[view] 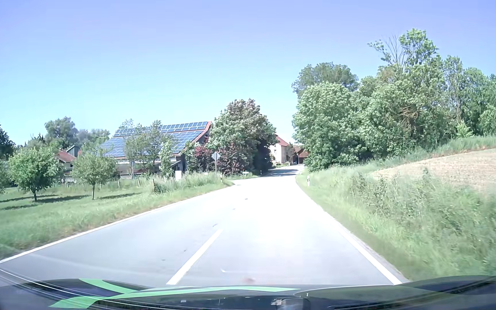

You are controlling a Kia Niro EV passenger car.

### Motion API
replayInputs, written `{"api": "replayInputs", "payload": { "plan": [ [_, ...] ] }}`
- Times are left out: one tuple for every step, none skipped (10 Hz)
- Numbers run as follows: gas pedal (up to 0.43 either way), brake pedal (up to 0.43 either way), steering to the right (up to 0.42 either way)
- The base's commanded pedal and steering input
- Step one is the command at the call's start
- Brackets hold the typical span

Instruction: Follow the waypoints while adhering to traffic rules and regulations

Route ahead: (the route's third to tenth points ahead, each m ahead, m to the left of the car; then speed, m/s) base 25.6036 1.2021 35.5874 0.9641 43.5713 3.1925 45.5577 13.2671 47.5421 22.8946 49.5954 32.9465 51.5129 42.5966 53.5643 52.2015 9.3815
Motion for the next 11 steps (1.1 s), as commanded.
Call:
{"api": "replayInputs", "payload": {
  "plan": [
    [0.02, 0.0, 0.007],
    [0.008, 0.0, 0.008],
    [0.0, 0.0, 0.008],
    [0.0, 0.0, 0.008],
    [0.0, 0.0, 0.01],
    [0.0, 0.0, 0.01],
    [0.0, 0.0, 0.01],
    [0.0, 0.0, 0.01],
    [0.0, 0.0, 0.01],
    [0.0, 0.0, 0.01],
    [0.0, 0.0, 0.01]
  ]
}}
